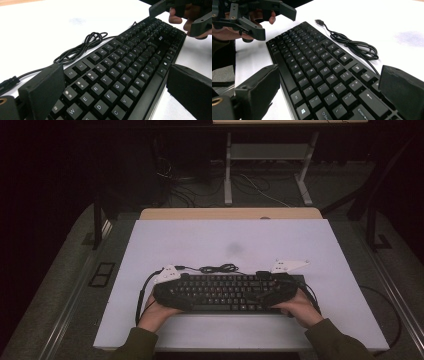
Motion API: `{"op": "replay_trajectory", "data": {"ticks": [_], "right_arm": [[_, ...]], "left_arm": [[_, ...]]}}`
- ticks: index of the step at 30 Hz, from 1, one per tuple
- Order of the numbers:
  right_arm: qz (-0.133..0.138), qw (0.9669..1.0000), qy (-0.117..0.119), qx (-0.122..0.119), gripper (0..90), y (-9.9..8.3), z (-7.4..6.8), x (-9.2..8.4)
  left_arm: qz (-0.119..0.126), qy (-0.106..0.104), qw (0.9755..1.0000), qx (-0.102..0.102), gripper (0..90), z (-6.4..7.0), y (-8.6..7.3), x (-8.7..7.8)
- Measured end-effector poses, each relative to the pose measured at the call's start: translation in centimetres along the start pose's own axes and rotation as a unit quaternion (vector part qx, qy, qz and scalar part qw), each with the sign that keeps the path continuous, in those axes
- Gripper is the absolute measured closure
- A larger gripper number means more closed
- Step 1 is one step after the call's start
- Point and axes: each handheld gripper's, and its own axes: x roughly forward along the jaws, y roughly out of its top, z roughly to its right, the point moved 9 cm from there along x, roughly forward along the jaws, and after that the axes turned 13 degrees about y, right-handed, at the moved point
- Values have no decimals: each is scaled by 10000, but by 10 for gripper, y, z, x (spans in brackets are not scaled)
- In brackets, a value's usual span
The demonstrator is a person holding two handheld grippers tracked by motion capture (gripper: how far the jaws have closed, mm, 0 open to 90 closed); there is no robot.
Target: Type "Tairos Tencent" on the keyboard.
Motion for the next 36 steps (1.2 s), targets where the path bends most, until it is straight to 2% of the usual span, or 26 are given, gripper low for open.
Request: {"op": "replay_trajectory", "data": {"ticks": [13,15,19,20,24,25,26,31,34,36], "right_arm": [[-17,10000,45,-54,79,8,0,13],[4,10000,57,-73,142,9,0,12],[-38,9999,35,-101,163,8,0,11],[-67,9999,66,-113,208,7,-1,11],[-215,9995,129,-167,256,3,-3,13],[-273,9992,180,-218,309,1,-5,15],[-273,9992,180,-218,309,1,-5,15],[-425,9982,303,-308,428,-4,-9,15],[-542,9976,289,-313,536,-10,-8,12],[-556,9975,287,-316,560,-11,-8,12]], "left_arm": [[-19,-4,10000,85,40,3,9,12],[-30,30,9999,117,47,4,10,16],[-7,25,9999,153,54,7,12,19],[11,23,9999,160,57,7,13,20],[27,46,9999,164,61,9,13,22],[23,27,9999,149,64,10,13,23],[13,17,9999,164,64,10,12,24],[-67,13,9997,224,64,13,9,27],[-75,11,9997,243,65,14,8,28],[-86,15,9996,268,65,14,7,28]]}}
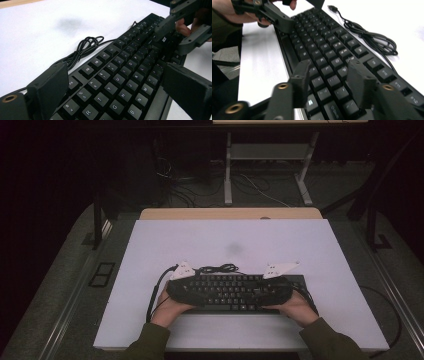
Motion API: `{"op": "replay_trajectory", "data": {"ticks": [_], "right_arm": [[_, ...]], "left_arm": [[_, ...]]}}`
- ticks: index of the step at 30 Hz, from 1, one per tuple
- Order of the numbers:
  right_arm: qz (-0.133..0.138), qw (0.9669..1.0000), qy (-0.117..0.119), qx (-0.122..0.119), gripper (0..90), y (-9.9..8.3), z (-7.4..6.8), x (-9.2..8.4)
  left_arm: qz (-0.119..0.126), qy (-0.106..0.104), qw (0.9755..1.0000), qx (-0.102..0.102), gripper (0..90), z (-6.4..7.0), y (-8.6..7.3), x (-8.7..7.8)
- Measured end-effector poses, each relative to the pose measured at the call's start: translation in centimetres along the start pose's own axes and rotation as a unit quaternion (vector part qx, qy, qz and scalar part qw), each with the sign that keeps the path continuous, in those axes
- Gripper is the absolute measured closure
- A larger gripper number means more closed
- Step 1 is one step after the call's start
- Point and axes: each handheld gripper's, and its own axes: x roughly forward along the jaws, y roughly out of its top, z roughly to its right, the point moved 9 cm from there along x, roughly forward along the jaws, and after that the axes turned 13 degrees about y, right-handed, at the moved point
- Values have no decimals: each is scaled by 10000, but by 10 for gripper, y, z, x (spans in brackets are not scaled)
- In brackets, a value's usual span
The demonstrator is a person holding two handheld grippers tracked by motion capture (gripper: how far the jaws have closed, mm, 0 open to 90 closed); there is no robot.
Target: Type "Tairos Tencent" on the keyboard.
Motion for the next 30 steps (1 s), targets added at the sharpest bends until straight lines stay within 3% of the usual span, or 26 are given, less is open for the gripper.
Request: {"op": "replay_trajectory", "data": {"ticks": [16,30], "right_arm": [[-478,9988,39,0,887,-15,3,1],[-634,9979,77,53,894,-23,6,-1]], "left_arm": [[-64,29,10000,2,67,0,-3,1],[-70,82,9999,-10,68,-3,-3,3]]}}
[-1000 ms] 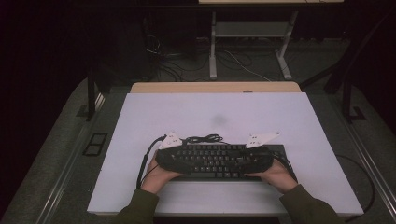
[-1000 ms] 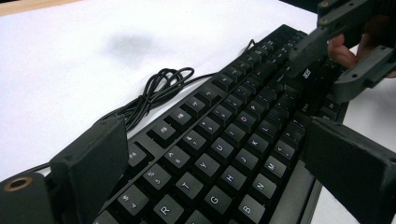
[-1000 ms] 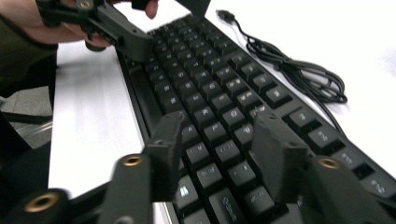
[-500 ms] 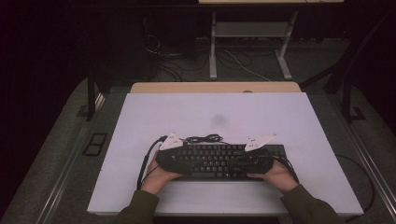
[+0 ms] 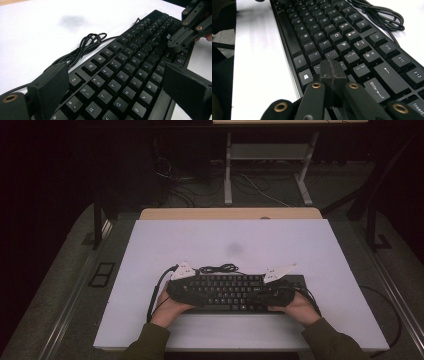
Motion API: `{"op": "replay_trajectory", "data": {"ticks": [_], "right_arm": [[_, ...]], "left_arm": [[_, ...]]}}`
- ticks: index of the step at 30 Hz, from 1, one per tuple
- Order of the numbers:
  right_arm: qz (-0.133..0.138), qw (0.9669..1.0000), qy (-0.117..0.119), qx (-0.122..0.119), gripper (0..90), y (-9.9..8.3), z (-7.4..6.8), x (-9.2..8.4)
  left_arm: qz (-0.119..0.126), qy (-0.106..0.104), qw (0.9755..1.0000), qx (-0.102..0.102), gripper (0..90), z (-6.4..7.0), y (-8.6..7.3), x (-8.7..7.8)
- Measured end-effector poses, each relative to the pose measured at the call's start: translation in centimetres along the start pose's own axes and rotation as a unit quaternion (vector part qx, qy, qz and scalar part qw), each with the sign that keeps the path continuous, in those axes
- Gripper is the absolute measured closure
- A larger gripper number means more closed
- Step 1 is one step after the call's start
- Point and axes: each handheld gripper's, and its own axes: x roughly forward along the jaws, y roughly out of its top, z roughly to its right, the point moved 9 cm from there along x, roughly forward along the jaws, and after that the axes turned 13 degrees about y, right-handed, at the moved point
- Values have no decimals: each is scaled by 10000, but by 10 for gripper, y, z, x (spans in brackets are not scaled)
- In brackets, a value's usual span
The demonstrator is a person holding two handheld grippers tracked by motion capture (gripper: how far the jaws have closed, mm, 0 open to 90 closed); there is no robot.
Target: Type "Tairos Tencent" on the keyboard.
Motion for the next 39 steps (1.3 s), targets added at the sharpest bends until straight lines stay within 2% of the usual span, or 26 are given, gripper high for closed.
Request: {"op": "replay_trajectory", "data": {"ticks": [10,26,35,39], "right_arm": [[-176,9998,-86,-33,894,-5,2,3],[-244,9997,-95,-28,895,-7,3,4],[-242,9997,-96,-22,895,-7,3,4],[-242,9997,-91,-17,895,-7,3,4]], "left_arm": [[-2,32,10000,-5,68,-2,0,1],[-5,122,9999,-57,92,-5,1,2],[-69,156,9998,-59,201,-6,2,5],[-88,73,9999,-68,302,-5,2,5]]}}
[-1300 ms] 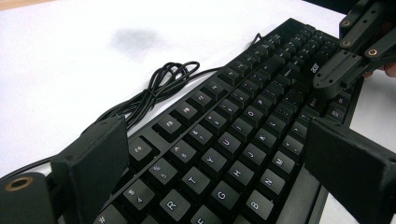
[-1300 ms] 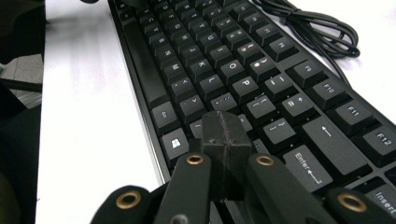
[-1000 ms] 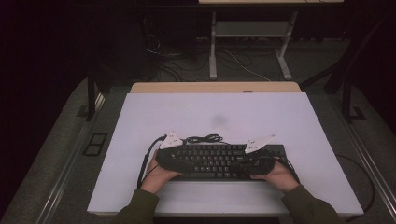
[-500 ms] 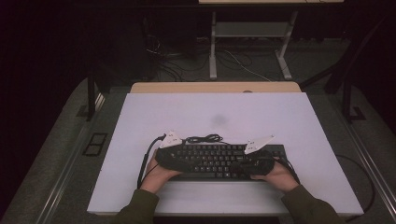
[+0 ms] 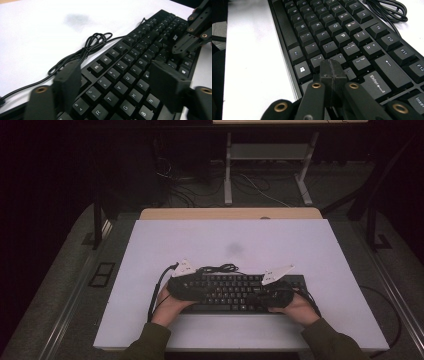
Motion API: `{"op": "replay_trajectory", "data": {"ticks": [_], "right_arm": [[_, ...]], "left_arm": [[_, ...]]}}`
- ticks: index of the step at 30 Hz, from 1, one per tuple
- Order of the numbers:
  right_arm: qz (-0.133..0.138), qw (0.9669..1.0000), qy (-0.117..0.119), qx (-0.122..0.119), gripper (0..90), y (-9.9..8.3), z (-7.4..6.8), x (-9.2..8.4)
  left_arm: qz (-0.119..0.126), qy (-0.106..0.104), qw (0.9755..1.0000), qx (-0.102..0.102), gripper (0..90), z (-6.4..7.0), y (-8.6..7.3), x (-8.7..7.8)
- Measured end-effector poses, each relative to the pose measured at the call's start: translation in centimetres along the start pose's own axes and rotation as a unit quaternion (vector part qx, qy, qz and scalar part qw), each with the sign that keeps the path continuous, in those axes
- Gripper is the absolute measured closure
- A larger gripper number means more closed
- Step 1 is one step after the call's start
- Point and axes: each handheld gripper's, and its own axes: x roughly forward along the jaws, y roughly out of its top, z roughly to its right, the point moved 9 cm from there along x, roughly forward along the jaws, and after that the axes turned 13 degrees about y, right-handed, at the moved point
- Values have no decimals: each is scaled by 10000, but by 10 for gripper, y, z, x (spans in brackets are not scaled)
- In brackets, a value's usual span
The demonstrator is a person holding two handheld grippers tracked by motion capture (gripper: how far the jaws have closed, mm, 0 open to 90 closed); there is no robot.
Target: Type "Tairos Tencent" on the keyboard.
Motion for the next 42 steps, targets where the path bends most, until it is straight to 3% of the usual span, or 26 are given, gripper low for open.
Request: {"op": "replay_trajectory", "data": {"ticks": [8,17,21,27,42], "right_arm": [[-1,10000,-3,-2,895,0,0,0],[1,10000,1,-3,895,0,0,0],[2,10000,2,0,895,0,0,0],[4,10000,0,2,895,0,0,0],[4,10000,-4,3,895,0,0,0]], "left_arm": [[-214,54,9998,20,476,-1,-4,4],[-419,63,9991,56,798,-1,-9,6],[-503,45,9987,82,886,-1,-11,6],[-680,60,9976,113,894,-2,-15,7],[-772,97,9968,201,895,-1,-18,8]]}}
